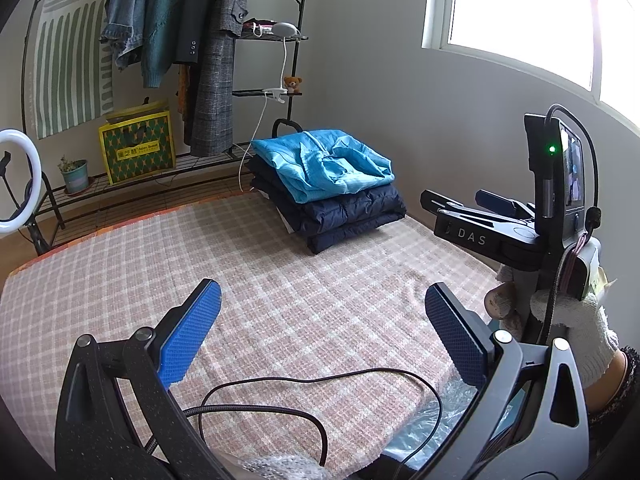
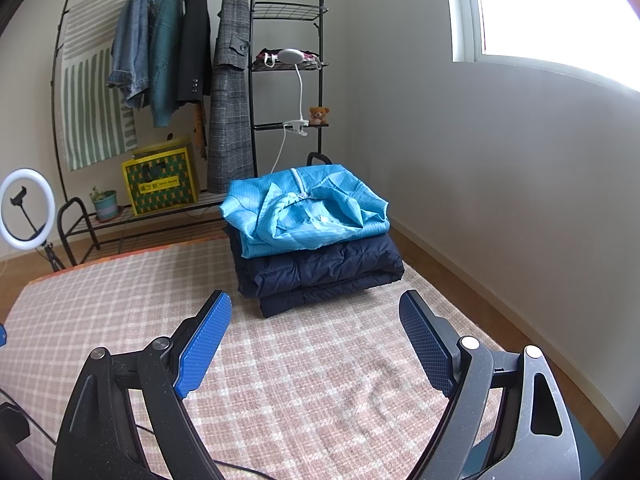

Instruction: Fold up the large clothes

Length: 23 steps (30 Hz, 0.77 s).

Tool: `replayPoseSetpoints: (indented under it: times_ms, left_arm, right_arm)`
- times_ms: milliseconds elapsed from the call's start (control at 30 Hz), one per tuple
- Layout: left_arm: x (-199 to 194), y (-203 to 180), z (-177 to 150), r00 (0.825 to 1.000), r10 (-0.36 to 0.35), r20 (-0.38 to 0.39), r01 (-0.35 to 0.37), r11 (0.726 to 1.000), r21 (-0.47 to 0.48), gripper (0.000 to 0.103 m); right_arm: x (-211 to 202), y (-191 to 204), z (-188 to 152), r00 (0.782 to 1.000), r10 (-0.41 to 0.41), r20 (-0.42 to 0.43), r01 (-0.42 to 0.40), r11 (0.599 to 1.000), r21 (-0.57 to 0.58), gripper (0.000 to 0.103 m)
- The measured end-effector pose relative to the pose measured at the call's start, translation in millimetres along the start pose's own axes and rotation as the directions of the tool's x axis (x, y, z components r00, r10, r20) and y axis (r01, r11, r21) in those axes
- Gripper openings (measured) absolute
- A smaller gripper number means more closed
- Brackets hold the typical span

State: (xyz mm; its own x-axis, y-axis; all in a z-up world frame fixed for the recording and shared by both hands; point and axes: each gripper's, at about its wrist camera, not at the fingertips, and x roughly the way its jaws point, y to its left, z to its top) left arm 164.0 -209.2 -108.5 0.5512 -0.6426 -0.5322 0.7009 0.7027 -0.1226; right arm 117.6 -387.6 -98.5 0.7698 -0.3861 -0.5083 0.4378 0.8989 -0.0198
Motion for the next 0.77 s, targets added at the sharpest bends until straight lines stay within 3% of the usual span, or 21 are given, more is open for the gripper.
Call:
replayPoseSetpoints:
  times_ms: [433,633,767]
  left_arm:
    - [-4,-14,-1,0.998,0.01,0.057,-0.011,1.0,0.018,0.103]
    - [-5,-23,4,0.993,0.098,0.07,-0.098,0.995,-0.001,0.103]
    - [1,-27,3,0.991,0.113,0.074,-0.112,0.994,-0.015,0.103]
  right_arm:
    - [0,1,1,1.0,0.003,-0.003,-0.003,1.0,-0.003,0.086]
    - [3,-2,2,1.0,0.003,0.0,-0.003,1.0,-0.001,0.086]
    - [5,-4,1,1.0,0.006,-0.003,-0.006,1.0,-0.005,0.086]
